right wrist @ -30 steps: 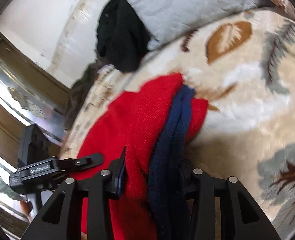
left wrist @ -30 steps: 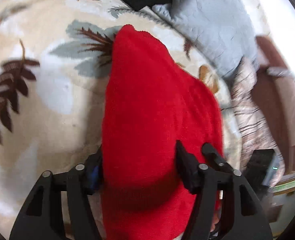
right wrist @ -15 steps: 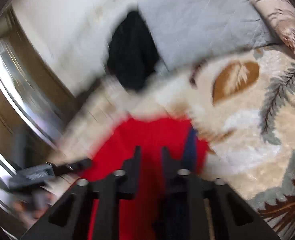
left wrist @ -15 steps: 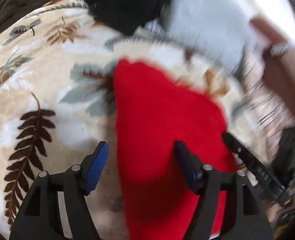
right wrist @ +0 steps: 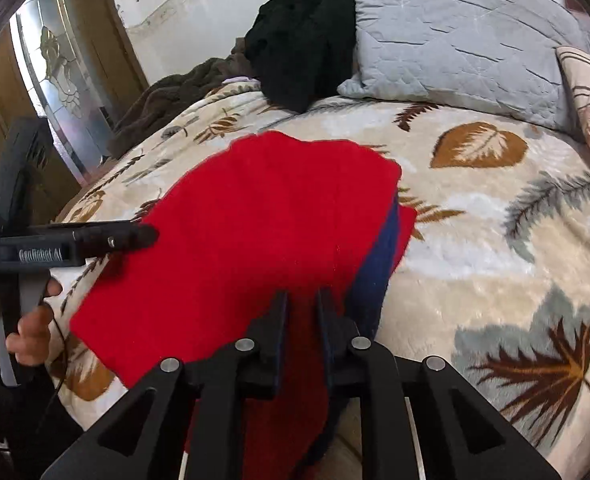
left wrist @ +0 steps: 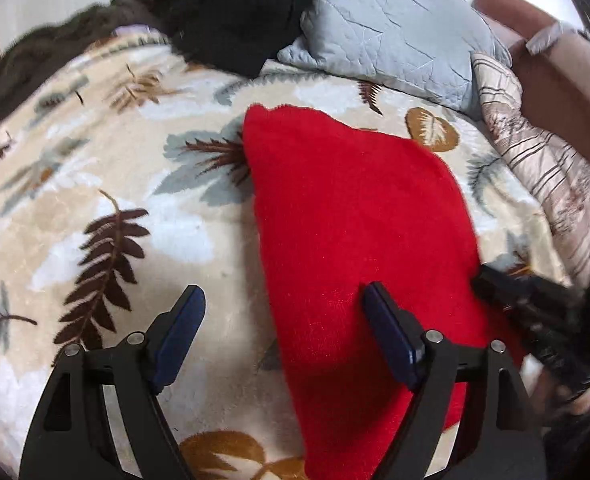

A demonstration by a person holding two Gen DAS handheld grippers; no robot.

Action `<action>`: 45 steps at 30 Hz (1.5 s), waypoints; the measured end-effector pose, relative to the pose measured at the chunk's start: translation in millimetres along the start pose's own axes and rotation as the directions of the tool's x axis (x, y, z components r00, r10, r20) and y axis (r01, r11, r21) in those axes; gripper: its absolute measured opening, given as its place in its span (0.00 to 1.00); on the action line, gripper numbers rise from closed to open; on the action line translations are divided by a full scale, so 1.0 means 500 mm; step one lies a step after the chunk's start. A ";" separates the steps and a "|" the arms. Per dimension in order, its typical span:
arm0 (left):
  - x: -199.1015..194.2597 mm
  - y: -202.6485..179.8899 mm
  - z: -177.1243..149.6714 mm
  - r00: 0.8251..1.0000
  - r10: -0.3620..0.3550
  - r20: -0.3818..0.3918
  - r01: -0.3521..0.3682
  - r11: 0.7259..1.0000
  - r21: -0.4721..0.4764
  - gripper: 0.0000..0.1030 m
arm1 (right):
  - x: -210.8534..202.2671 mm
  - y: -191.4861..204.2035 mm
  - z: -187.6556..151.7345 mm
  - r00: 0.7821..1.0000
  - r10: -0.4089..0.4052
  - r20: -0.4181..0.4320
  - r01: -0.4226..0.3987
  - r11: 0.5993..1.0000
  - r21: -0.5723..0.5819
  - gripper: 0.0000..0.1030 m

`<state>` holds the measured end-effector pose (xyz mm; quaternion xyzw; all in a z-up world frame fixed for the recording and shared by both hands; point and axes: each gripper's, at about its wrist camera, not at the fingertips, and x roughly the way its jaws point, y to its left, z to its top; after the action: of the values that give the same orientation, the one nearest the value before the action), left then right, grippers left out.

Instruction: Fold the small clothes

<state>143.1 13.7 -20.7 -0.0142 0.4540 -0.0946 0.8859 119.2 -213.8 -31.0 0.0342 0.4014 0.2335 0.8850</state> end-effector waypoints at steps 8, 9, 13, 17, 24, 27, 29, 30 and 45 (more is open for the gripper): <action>-0.091 0.015 -0.007 0.995 0.072 0.072 -0.068 0.996 -0.050 0.80 | -0.099 -0.008 -0.012 0.982 -0.186 0.035 0.180 0.977 0.117 0.57; -0.109 0.014 -0.015 0.994 0.078 0.079 -0.074 0.996 -0.055 0.80 | -0.100 -0.012 -0.011 0.975 -0.222 0.028 0.217 0.968 0.124 0.65; -0.149 0.014 -0.066 0.990 0.079 0.113 -0.074 0.996 -0.045 0.80 | -0.130 -0.008 -0.045 0.942 -0.336 -0.016 0.335 0.932 0.135 0.78; -0.139 0.023 -0.115 0.989 0.094 0.117 -0.082 0.991 -0.103 0.81 | -0.152 0.010 -0.088 0.905 -0.426 -0.010 0.423 0.896 0.132 0.93; -0.136 -0.011 -0.130 0.942 0.303 0.144 -0.305 0.952 -0.012 0.81 | -0.186 0.044 -0.104 0.867 -0.491 0.086 0.484 0.870 0.091 0.99; -0.141 -0.022 -0.138 0.918 0.356 0.176 -0.364 0.931 0.018 0.81 | -0.197 0.042 -0.104 0.869 -0.486 0.089 0.474 0.871 0.130 1.00; -0.140 -0.026 -0.141 0.919 0.353 0.174 -0.364 0.931 0.036 0.81 | -0.201 0.035 -0.104 0.863 -0.500 0.072 0.487 0.862 0.144 1.00; -0.140 -0.028 -0.143 0.921 0.350 0.172 -0.362 0.931 0.044 0.81 | -0.203 0.034 -0.107 0.854 -0.515 0.072 0.501 0.852 0.149 1.00; -0.169 -0.055 -0.171 0.952 0.273 0.142 -0.281 0.959 0.042 0.81 | -0.228 0.025 -0.119 0.826 -0.557 0.084 0.536 0.823 0.189 1.00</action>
<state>21.7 6.9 -0.2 0.0708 0.3875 0.0178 0.9190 6.3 -260.4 11.5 0.0029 0.3504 -0.0654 0.9343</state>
